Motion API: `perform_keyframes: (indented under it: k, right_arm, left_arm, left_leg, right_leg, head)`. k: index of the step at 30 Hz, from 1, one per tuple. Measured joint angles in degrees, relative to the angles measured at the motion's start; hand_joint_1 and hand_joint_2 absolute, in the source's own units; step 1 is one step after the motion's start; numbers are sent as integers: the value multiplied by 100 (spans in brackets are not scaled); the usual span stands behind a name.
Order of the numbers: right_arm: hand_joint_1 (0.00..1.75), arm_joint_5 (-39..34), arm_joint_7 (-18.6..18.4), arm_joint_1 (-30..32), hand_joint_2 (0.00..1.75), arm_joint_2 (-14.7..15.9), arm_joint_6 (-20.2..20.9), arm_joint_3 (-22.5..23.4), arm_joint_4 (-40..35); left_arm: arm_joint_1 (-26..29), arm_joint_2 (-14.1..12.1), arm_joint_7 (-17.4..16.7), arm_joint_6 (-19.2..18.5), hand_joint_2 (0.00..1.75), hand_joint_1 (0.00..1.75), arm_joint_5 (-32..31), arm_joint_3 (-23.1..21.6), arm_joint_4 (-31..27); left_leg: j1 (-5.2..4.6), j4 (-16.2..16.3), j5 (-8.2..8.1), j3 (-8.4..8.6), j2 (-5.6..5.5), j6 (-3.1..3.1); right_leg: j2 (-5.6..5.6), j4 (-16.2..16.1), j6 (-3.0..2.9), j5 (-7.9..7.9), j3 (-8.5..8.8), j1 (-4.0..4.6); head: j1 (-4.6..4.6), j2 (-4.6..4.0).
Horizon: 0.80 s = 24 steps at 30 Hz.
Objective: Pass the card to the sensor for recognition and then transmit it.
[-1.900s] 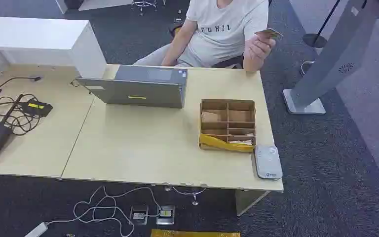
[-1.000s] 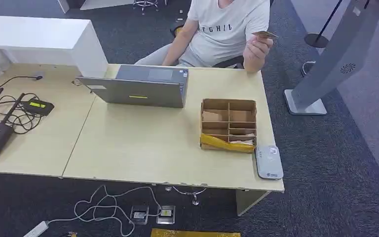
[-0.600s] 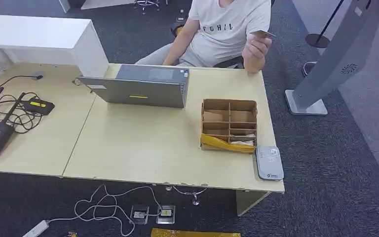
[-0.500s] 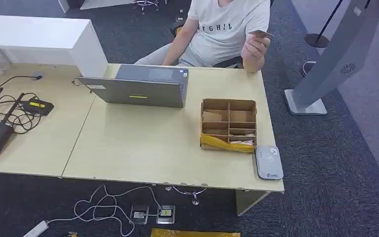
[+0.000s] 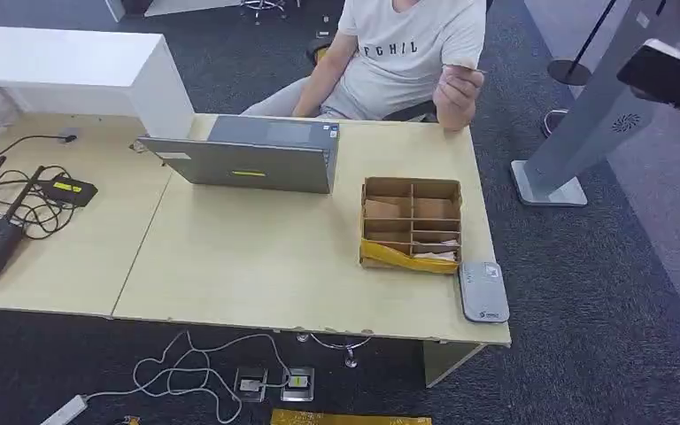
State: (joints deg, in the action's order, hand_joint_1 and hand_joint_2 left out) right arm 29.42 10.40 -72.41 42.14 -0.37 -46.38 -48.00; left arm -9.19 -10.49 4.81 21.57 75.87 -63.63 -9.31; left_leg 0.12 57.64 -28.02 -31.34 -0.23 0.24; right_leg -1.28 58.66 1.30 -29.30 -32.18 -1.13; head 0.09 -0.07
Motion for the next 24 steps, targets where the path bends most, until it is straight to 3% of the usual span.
perform_keyframes:
  k: [12,24]
  right_arm:
    - [0,61,-81,455,175,-50,149,-408,-249]
    - [0,-46,-79,828,175,-157,291,-391,-356]
  left_arm:
    - [14,2,-55,-11,0,0,-24,-11,-2]
    - [17,0,-55,-13,0,0,-61,-46,-2]
  left_leg:
    - [2,0,0,0,2,0]
    - [2,0,0,1,2,0]
  right_leg:
    - [2,0,0,0,-1,2]
    - [2,-1,0,0,-3,2]
  head:
    - [0,0]
    - [0,0]
